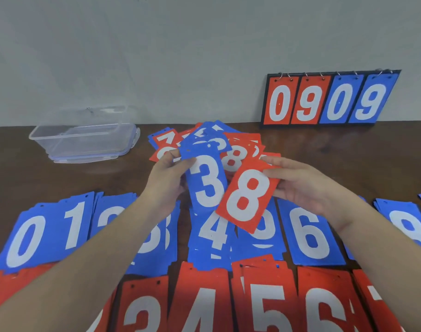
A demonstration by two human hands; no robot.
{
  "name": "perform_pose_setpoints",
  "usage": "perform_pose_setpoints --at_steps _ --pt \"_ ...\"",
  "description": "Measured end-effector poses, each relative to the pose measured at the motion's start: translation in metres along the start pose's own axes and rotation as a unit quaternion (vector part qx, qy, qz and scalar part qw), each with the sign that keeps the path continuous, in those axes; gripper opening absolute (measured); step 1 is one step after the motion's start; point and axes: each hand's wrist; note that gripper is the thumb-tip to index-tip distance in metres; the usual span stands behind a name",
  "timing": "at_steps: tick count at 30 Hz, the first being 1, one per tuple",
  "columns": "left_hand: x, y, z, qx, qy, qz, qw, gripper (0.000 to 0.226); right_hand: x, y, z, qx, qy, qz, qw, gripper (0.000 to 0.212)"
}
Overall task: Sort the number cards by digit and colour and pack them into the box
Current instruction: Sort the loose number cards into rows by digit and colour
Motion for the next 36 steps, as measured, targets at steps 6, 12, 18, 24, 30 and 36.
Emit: perform_pose_setpoints --at_steps 6,12,18,24,30,36 --pt "-0.012 0.020 0.003 0.006 -0.013 -0.044 0.999 0.020 -0.004 0.011 -0.008 0.003 0.005 -0.017 1.000 0.034" --pt "-0.046 0.053 -0.002 -0.004 -0.086 -0.086 0.993 0.020 0.002 0.007 -0.018 -0.040 0.045 -0.096 0.994 0.022" --pt "-0.090 0.077 -0.005 -0.006 -0.121 -0.128 0.984 0.022 0.030 -0.005 -0.035 -0.035 0.095 -0.070 0.992 0.021" --pt "-0.111 0.091 0.000 -0.023 -0.169 -0.104 0.980 0.012 0.066 -0.023 -0.039 -0.010 0.160 -0.028 0.987 0.021" --pt "-0.115 0.092 0.005 -0.023 -0.206 -0.094 0.974 0.019 0.086 -0.036 -0.041 0.008 0.183 -0.005 0.983 0.027" --pt "-0.109 0.074 0.013 -0.033 -0.400 -0.043 0.915 0.037 0.075 -0.022 -0.041 -0.007 0.201 -0.010 0.980 0.029"
Point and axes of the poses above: each hand's wrist, its own y-axis away from the middle knuckle, its own x-axis out of the palm, z = x × y, and after that the axes turned 12 degrees about z, right-handed
